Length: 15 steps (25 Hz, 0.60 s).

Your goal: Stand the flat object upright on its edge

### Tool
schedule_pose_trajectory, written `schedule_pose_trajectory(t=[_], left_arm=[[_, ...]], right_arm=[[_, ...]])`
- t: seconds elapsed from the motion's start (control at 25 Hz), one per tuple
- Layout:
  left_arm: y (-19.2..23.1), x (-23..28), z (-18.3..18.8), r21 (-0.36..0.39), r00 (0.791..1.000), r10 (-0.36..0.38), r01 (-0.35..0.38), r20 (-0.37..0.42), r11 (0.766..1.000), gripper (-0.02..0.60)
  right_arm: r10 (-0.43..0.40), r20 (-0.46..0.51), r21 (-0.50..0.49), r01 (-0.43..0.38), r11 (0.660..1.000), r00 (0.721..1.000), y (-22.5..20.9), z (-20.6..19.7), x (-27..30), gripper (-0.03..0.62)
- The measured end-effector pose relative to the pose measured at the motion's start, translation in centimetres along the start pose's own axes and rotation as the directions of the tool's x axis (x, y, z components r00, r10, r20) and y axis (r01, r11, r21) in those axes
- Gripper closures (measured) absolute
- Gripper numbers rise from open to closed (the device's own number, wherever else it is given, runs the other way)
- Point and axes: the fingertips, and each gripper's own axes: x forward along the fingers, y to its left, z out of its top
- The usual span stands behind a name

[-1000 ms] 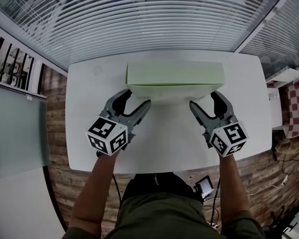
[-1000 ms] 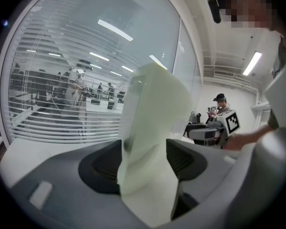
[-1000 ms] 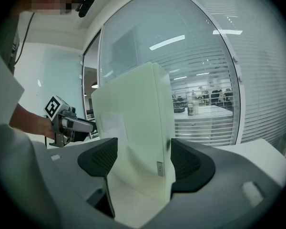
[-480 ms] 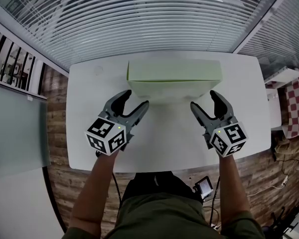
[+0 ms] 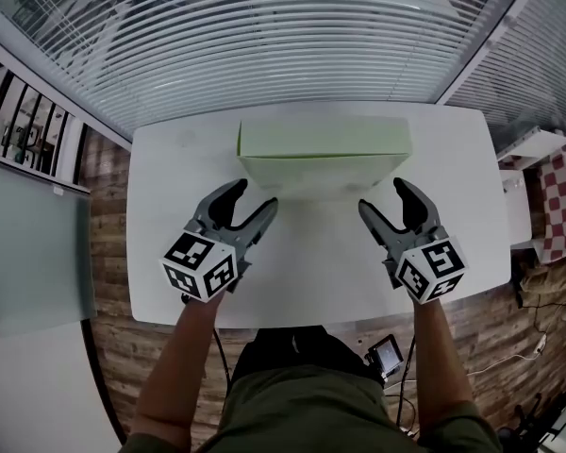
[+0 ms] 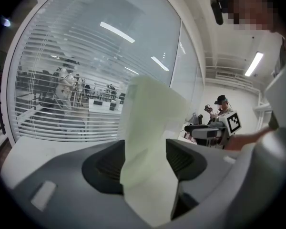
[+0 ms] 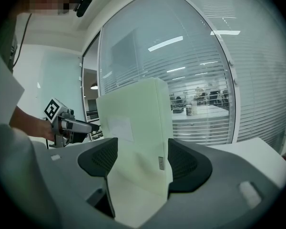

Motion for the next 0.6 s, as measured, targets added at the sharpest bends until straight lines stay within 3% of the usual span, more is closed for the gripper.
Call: schedule_pose_trajectory(t=[0.36, 0.6], left_arm=[[-1.8, -1.6, 1.6, 0.036, 0.999, -0.016, 0.014, 0.031, 0.999, 0.416], [-2.8, -2.3, 2.4, 0.047, 0.999, -0.027, 0.025, 0.044, 0.999, 0.486]], right_arm=[[0.055, 0.011, -0.014, -0.054, 0.998, 0.998, 1.3, 1.8, -1.5, 0.268], [0.088, 0.007, -0.023, -0.088, 0.996, 0.996, 2.4, 2.9, -2.1, 0.327]])
